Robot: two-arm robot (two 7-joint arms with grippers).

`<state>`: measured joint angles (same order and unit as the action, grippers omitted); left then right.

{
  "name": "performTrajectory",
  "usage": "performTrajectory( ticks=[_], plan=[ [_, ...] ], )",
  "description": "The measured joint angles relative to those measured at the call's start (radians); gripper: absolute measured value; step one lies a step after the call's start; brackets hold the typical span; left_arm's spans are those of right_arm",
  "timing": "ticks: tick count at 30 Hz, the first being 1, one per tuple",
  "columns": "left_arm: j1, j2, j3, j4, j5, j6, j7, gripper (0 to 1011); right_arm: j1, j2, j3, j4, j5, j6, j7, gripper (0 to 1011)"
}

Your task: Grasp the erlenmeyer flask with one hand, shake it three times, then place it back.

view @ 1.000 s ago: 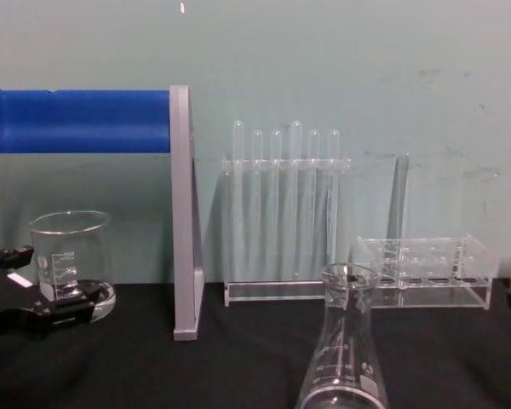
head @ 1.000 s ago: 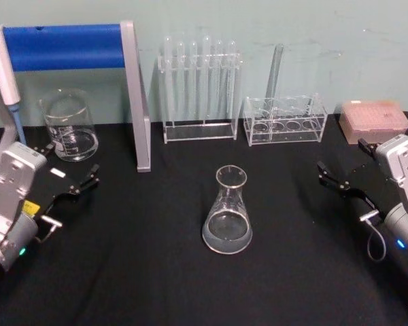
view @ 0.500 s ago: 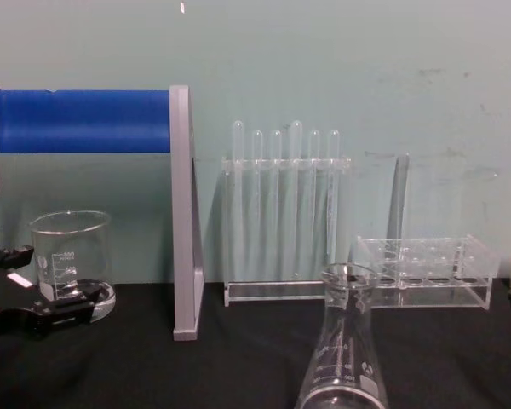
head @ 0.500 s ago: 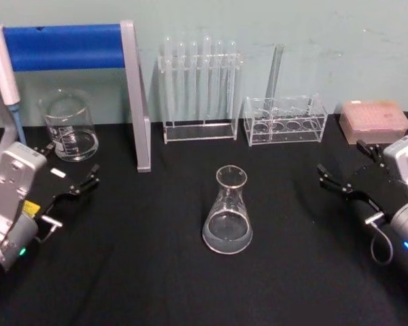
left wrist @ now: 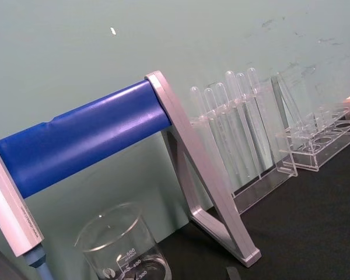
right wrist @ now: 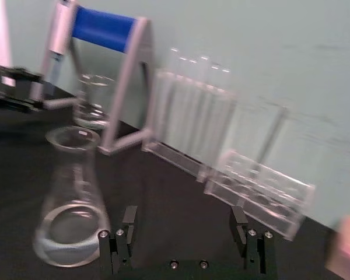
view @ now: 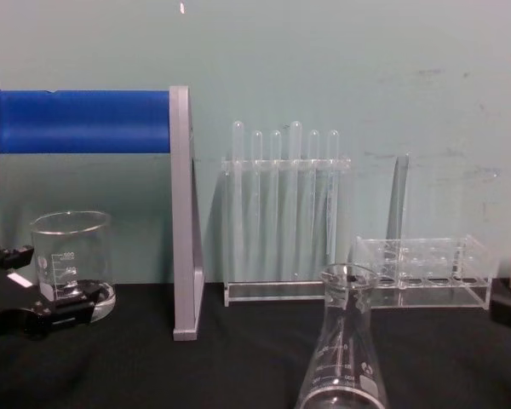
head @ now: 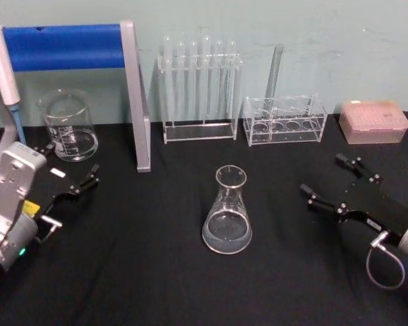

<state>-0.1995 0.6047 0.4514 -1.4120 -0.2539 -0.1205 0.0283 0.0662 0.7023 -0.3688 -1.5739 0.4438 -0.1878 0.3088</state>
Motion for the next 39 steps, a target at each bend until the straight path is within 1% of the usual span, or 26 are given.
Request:
performTrajectory(
  ticks=[1,2,5,6,7,8,9,10,14,17,18,25,27,28,32,39],
  plan=[
    [0.000,0.000,0.000,0.000,0.000,0.000,0.000,1001,-0.002,0.001,0.000,-0.003,0.009,-0.001,0.015,1003],
    [0.000,0.000,0.000,0.000,0.000,0.000,0.000,1001,-0.003,0.003,0.000,-0.007,0.023,-0.004,0.045,1003],
    [0.000,0.000,0.000,0.000,0.000,0.000,0.000,1001,-0.003,0.003,-0.004,-0.012,0.041,-0.006,0.087,1003],
    [0.000,0.000,0.000,0.000,0.000,0.000,0.000,1001,-0.002,0.003,-0.008,-0.013,0.051,-0.008,0.118,1003],
    [0.000,0.000,0.000,0.000,0.000,0.000,0.000,1001,0.000,0.002,-0.011,-0.013,0.056,-0.008,0.132,1003],
    [0.000,0.000,0.000,0.000,0.000,0.000,0.000,1001,0.005,-0.002,-0.015,-0.013,0.066,-0.008,0.160,1003],
    [0.000,0.000,0.000,0.000,0.000,0.000,0.000,1001,0.005,-0.002,-0.015,-0.013,0.066,-0.008,0.160,1003],
    [0.000,0.000,0.000,0.000,0.000,0.000,0.000,1001,0.011,-0.006,-0.021,-0.010,0.075,-0.007,0.187,1003],
    [0.000,0.000,0.000,0.000,0.000,0.000,0.000,1001,0.033,-0.028,-0.038,0.006,0.100,0.009,0.255,1003],
    [0.000,0.000,0.000,0.000,0.000,0.000,0.000,1001,0.046,-0.040,-0.046,0.017,0.112,0.021,0.284,1003],
    [0.000,0.000,0.000,0.000,0.000,0.000,0.000,1001,0.055,-0.050,-0.051,0.026,0.119,0.032,0.303,1003],
    [0.000,0.000,0.000,0.000,0.000,0.000,0.000,1001,0.091,-0.089,-0.069,0.065,0.130,0.061,0.357,1003],
    [0.000,0.000,0.000,0.000,0.000,0.000,0.000,1001,0.108,-0.104,-0.078,0.086,0.130,0.069,0.371,1003],
    [0.000,0.000,0.000,0.000,0.000,0.000,0.000,1001,0.108,-0.104,-0.078,0.086,0.130,0.069,0.371,1003],
    [0.000,0.000,0.000,0.000,0.000,0.000,0.000,1001,0.140,-0.131,-0.093,0.130,0.124,0.077,0.383,1002],
    [0.000,0.000,0.000,0.000,0.000,0.000,0.000,1001,0.193,-0.175,-0.117,0.207,0.102,0.074,0.396,1003]
  ],
)
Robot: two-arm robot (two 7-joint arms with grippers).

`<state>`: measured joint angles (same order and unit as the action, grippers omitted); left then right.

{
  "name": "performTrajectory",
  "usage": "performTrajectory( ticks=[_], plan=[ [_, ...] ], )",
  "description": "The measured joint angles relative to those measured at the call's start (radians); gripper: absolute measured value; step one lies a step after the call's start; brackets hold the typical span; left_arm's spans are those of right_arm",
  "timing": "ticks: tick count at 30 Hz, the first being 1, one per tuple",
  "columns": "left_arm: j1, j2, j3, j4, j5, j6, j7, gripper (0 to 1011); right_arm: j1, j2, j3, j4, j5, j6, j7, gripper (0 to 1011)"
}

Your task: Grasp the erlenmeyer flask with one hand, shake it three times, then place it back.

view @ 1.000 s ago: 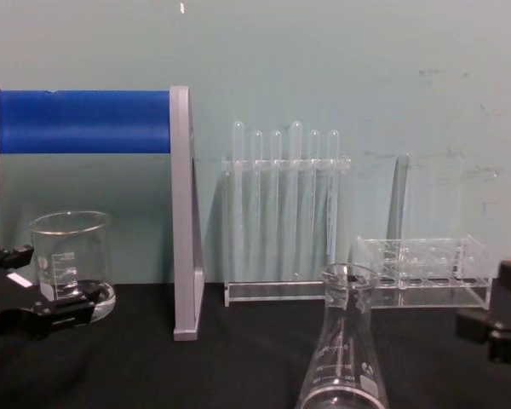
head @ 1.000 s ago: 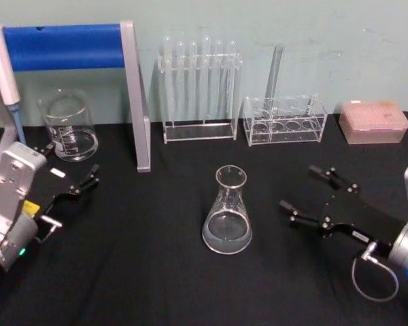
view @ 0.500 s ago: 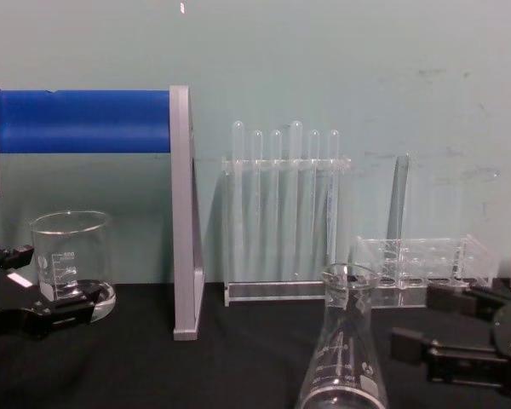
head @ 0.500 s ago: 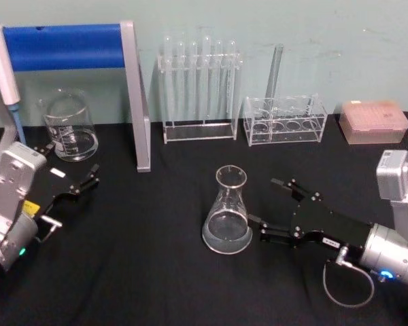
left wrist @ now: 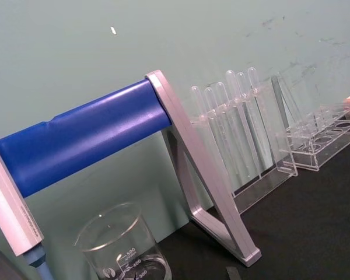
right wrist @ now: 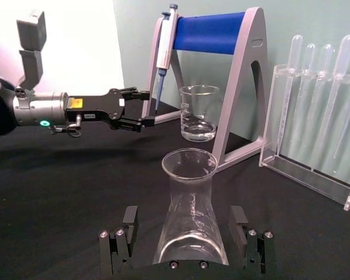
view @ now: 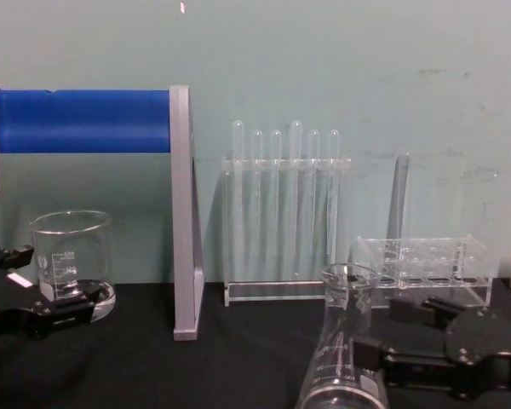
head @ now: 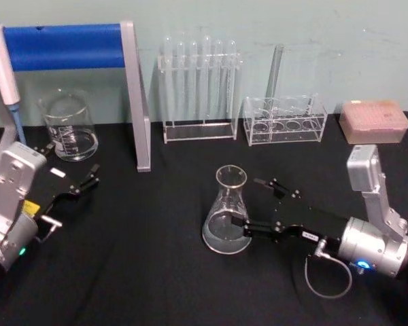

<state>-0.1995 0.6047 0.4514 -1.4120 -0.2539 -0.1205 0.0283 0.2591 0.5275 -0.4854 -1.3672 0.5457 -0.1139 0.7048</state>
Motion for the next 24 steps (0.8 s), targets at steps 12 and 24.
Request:
performTrajectory(
  ticks=[12,24],
  plan=[
    [0.000,0.000,0.000,0.000,0.000,0.000,0.000,1001,0.068,-0.050,-0.029,0.080,-0.022,-0.016,0.029,1002],
    [0.000,0.000,0.000,0.000,0.000,0.000,0.000,1001,0.097,-0.071,-0.040,0.111,-0.031,-0.028,0.040,1003]
  ],
)
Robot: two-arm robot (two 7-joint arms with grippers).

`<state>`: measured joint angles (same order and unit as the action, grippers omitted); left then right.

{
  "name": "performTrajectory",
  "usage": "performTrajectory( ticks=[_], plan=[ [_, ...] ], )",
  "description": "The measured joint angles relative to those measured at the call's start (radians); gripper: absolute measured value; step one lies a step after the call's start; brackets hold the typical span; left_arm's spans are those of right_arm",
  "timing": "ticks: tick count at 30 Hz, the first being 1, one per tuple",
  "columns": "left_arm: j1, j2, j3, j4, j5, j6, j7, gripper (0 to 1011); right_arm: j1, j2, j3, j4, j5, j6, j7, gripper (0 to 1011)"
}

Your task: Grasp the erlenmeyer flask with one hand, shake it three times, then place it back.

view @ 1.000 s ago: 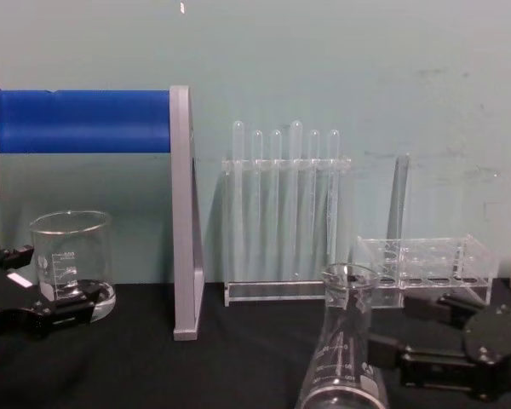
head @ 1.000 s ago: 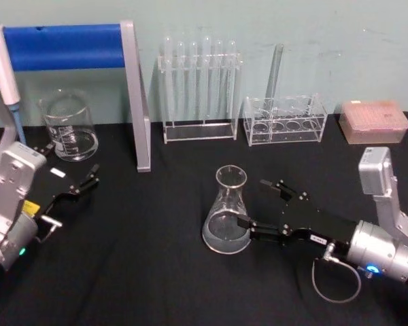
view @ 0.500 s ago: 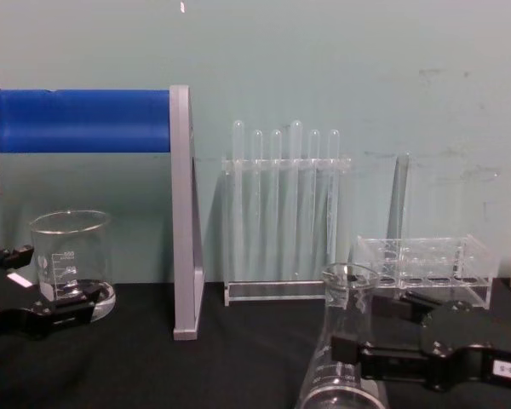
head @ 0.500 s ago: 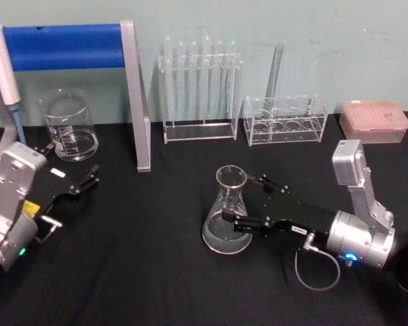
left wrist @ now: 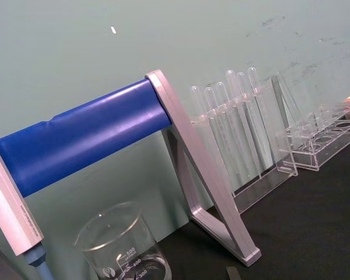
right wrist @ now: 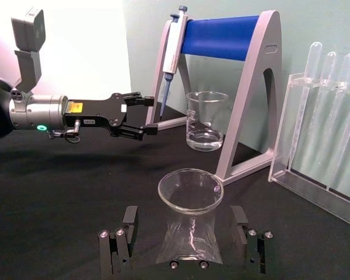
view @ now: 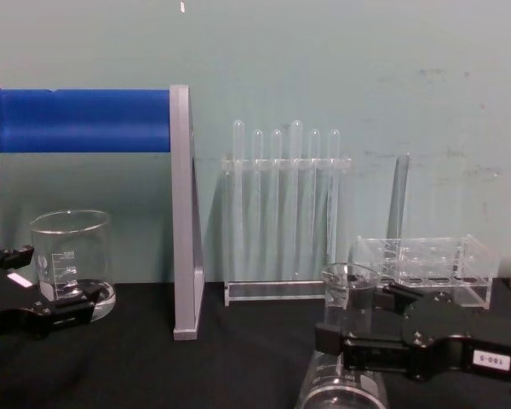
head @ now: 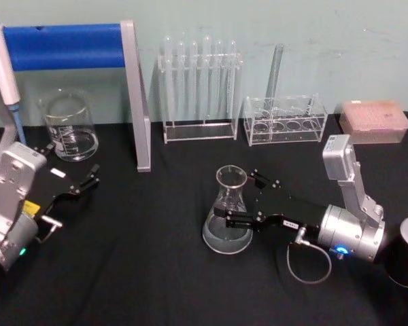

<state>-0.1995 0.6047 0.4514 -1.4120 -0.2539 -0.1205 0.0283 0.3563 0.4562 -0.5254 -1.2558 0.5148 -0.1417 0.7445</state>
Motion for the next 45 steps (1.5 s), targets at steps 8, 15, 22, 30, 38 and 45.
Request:
performTrajectory(
  ticks=[8,15,22,30,38,45],
  plan=[
    [0.000,0.000,0.000,0.000,0.000,0.000,0.000,1000,0.007,-0.003,-0.001,0.006,-0.005,0.001,-0.004,1003],
    [0.000,0.000,0.000,0.000,0.000,0.000,0.000,1001,0.009,-0.005,-0.003,0.008,-0.011,0.005,-0.011,1003],
    [0.000,0.000,0.000,0.000,0.000,0.000,0.000,1001,0.008,-0.005,-0.003,0.007,-0.011,0.006,-0.011,1003],
    [0.000,0.000,0.000,0.000,0.000,0.000,0.000,1001,0.008,-0.004,-0.002,0.007,-0.010,0.006,-0.012,1003],
    [0.000,0.000,0.000,0.000,0.000,0.000,0.000,1001,0.007,-0.003,-0.002,0.006,-0.010,0.006,-0.012,995],
    [0.000,0.000,0.000,0.000,0.000,0.000,0.000,1001,0.007,-0.003,-0.001,0.005,-0.009,0.006,-0.012,823]
  ],
)
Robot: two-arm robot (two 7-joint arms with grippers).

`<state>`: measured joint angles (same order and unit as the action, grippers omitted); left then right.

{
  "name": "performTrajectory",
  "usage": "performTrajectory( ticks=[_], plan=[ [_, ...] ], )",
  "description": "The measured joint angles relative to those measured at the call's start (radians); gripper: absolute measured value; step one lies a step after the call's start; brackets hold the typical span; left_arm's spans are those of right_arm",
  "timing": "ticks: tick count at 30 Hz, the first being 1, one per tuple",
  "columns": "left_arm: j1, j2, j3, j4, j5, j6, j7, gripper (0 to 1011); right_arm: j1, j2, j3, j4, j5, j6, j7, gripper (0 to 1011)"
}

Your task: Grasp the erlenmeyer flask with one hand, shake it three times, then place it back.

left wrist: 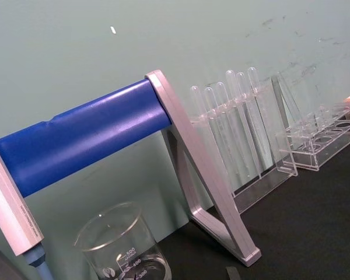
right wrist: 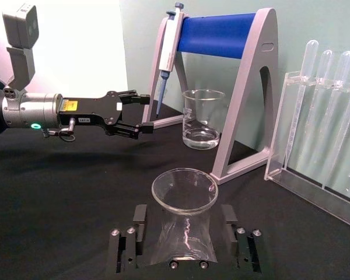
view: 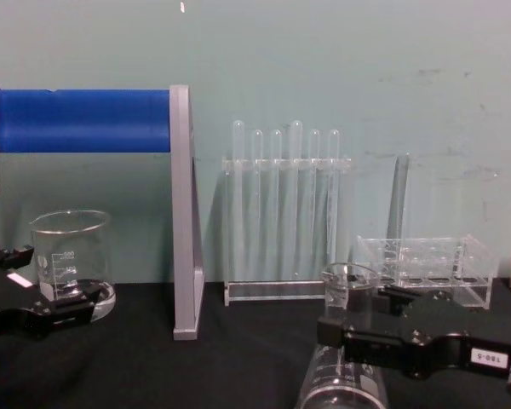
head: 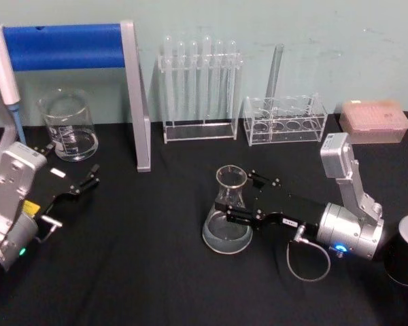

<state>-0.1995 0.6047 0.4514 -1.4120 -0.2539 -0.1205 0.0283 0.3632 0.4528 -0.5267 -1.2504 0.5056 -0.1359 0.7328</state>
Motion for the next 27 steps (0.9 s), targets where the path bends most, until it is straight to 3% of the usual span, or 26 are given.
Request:
performTrajectory(
  ticks=[13,27],
  plan=[
    [0.000,0.000,0.000,0.000,0.000,0.000,0.000,1001,0.000,0.000,0.000,0.000,0.001,0.000,0.000,453],
    [0.000,0.000,0.000,0.000,0.000,0.000,0.000,1001,0.000,0.000,0.000,0.000,0.001,0.000,0.000,449]
  ],
)
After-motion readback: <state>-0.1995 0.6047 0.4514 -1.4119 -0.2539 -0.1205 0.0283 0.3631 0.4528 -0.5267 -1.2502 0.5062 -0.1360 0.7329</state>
